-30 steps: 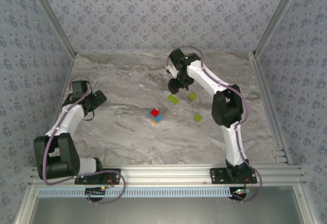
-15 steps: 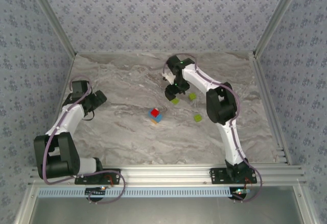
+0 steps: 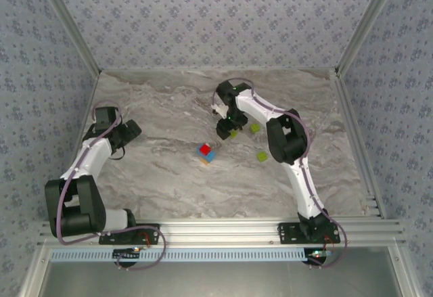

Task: Assemble a carrot with lego

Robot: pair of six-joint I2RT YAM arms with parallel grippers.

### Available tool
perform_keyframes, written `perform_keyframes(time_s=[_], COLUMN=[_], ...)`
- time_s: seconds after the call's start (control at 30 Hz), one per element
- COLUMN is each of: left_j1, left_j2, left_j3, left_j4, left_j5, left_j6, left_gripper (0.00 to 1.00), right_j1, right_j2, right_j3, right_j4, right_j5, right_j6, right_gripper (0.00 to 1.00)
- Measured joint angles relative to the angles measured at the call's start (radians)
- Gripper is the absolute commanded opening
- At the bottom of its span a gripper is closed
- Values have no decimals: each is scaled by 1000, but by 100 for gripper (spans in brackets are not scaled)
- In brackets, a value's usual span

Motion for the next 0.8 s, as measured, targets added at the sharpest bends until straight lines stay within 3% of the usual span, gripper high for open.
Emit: perform_keyframes(time_s=[0.13, 0.43, 0.57, 0.8], left_j1=[0, 0, 0, 0], left_j2=[0, 0, 0, 0], left_j3=[0, 0, 0, 0], left_j4=[0, 0, 0, 0], left_j5=[0, 0, 0, 0], left_j6=[0, 0, 0, 0], left_gripper=[90, 90, 90, 90], right_j1=[6, 16, 18, 24], right_j2=[2, 6, 9, 10], right_j3=[0, 2, 8, 9], right_j4=[5, 8, 6, 14], right_j5=[35, 72, 91, 107], right_j6=[0, 0, -1, -3], right_gripper=[56, 56, 42, 32])
